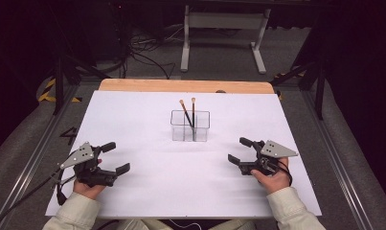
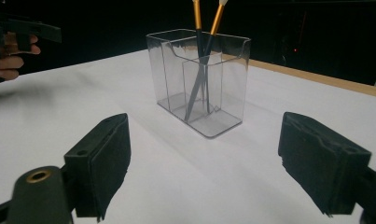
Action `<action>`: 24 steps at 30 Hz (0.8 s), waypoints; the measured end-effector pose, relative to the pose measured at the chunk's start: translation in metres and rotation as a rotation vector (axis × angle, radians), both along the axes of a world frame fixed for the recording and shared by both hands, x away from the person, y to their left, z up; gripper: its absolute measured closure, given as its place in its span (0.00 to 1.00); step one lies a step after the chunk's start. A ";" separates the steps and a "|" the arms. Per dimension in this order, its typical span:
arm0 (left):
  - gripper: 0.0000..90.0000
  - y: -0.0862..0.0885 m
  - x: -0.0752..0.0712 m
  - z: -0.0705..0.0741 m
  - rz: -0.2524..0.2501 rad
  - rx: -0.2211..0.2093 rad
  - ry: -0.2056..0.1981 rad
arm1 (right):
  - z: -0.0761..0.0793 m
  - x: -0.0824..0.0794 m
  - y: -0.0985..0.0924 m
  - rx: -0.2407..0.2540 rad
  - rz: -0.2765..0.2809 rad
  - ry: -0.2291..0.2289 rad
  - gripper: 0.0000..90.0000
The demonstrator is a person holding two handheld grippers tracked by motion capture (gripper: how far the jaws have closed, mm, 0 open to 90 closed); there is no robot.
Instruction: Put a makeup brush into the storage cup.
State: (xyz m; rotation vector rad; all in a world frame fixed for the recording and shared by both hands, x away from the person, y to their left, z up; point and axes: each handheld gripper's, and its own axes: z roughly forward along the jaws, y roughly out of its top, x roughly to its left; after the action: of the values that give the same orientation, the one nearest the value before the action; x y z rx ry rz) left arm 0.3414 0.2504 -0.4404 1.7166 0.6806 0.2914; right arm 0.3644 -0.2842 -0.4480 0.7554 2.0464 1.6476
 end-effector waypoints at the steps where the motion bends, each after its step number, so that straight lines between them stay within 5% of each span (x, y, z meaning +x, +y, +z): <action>1: 0.00 -0.001 0.000 -0.001 0.002 -0.003 0.002 | -0.001 0.000 0.000 0.007 -0.005 0.001 0.20; 24: 0.00 0.001 0.004 -0.007 0.022 0.017 0.018 | -0.009 -0.001 -0.003 0.024 -0.041 0.021 0.17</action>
State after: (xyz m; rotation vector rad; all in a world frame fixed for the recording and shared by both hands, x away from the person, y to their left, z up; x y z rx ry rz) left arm 0.3456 0.2511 -0.4479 1.7308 0.7129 0.2984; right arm 0.3638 -0.2871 -0.4569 0.8209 2.0151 1.6503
